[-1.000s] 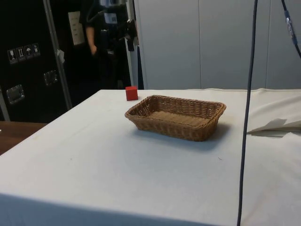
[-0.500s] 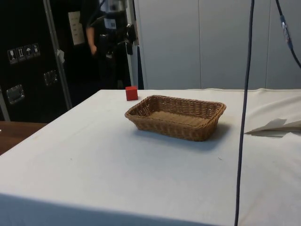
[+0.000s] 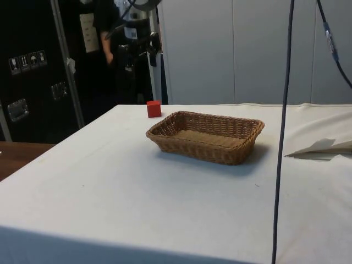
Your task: Pick up the cube and place it into the basket.
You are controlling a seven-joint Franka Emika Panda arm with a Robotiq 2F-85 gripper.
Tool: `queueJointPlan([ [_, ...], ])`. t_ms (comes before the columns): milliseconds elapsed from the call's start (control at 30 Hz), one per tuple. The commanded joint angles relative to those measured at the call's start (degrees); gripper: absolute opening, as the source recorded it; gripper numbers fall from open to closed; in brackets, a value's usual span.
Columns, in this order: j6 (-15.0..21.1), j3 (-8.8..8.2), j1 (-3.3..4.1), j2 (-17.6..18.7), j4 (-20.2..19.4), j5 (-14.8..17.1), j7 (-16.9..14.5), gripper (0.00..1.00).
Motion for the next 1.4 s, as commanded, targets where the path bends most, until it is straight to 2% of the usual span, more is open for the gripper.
queueJointPlan([
  [0,1.32,-0.52,0.17,0.29,-0.11,-0.8,0.97,1.0],
  [33,0.34,-0.11,0.0,0.11,-0.06,-0.23,0.34,1.0],
  [67,2.01,-0.74,0.17,0.52,-0.17,-1.2,1.49,1.0],
  [333,4.41,-1.72,0.23,1.6,-0.23,-2.58,3.44,1.0],
  [367,3.44,-1.26,0.0,1.43,-0.17,-2.01,2.81,1.0],
  [400,5.04,-1.89,0.23,1.89,-0.29,-2.98,3.95,1.0],
  [500,6.42,-2.29,0.11,2.64,-0.34,-3.21,4.58,1.0],
  [600,8.48,-2.92,0.06,3.72,-0.46,-2.98,4.98,1.0],
  [633,7.62,-2.75,0.0,3.67,-0.29,-2.64,4.47,1.0],
  [900,13.12,-4.35,-0.17,6.47,-0.46,-2.75,6.19,1.0],
  [933,11.8,-4.13,-0.11,6.13,-0.34,-2.64,5.73,1.0],
  [967,13.69,-4.53,-0.23,6.82,-0.4,-2.75,6.36,1.0],
  [1100,16.21,-5.39,-0.29,8.42,-0.34,-2.75,7.28,1.0],
  [1200,17.7,-5.9,-0.29,9.34,-0.29,-2.69,7.85,1.0],
  [1233,16.73,-5.73,-0.23,8.94,-0.34,-2.64,7.45,1.0],
  [1300,19.14,-6.42,-0.29,10.26,-0.23,-2.69,8.42,1.0],
  [1367,19.65,-6.59,-0.34,10.6,-0.17,-2.64,8.59,1.0],
])
